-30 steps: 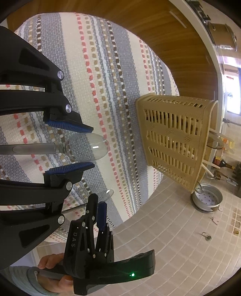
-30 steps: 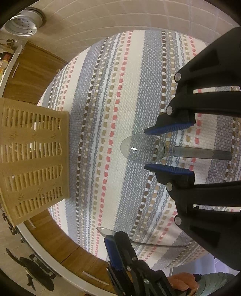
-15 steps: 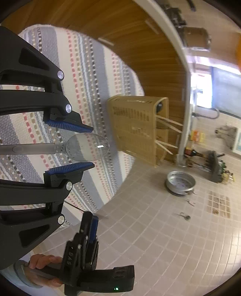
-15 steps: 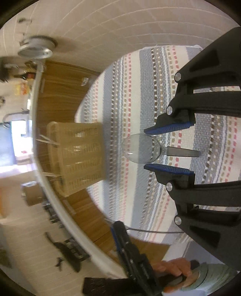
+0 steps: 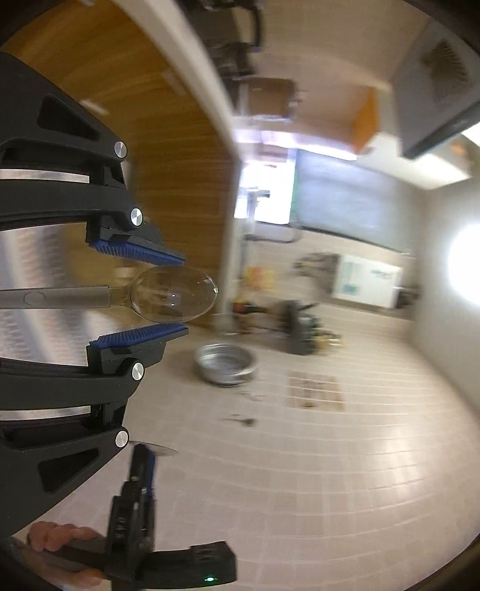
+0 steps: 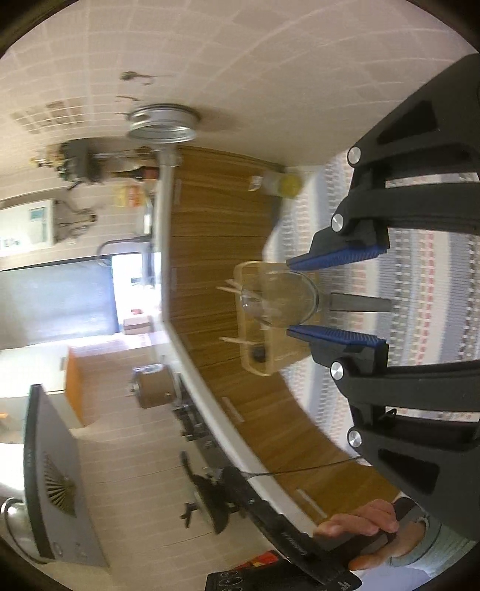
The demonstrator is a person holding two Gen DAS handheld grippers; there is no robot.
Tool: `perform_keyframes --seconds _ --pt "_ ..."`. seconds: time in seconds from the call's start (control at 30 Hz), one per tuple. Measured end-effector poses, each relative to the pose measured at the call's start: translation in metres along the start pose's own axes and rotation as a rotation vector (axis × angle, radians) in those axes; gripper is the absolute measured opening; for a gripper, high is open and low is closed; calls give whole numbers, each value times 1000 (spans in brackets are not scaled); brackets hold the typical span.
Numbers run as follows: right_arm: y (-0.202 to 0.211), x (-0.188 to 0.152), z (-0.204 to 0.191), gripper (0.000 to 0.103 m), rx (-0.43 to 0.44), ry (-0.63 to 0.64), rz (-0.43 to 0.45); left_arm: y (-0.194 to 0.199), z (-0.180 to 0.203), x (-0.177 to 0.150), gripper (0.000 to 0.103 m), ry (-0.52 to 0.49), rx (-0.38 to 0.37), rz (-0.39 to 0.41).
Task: Organize utensils
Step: 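Lift both held clear spoons and carry them over the beige basket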
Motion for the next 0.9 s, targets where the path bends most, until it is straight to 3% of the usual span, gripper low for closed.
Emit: perform_keyframes --seconds 0.1,0.17,0.27,0.33,0.37,0.43,0.5,0.57,0.77,0.9 --pt "-13 25 5 22 18 19 35 -22 2 18 31 -3 -9 60" --pt "-31 30 10 22 17 28 20 -49 3 19 31 -10 -8 57" --pt "-76 11 13 22 108 53 -102 -81 -4 7 31 3 6 27" --pt "-101 -10 31 24 76 54 -151 -93 -8 -4 31 7 7 4" --pt "-114 -23 39 34 75 52 -200 -98 -11 -11 31 8 11 -8" --pt "-140 -53 65 39 42 26 -302 -103 -17 -26 31 28 -3 -43" --pt "-155 -83 103 39 -7 -63 -394 -107 -22 -40 31 37 -5 -71" --pt "-154 -103 128 39 -2 -163 -439 -108 -26 -51 31 21 1 -83" --pt "-135 -157 186 39 -86 -412 -507 -101 -25 -84 31 35 -48 -175" --pt "-147 -196 200 39 -19 -622 -578 -101 -26 -114 31 52 -56 -268"
Point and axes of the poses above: each gripper's, at about its wrist camera, not at the fingertips, and y roughly against the way its jaws point, z to its right, x to its top, the point moved 9 cm from there along -y, roughly the way its jaws point, and after that the axes turned 3 degrees about x, right-handed, at the moved point
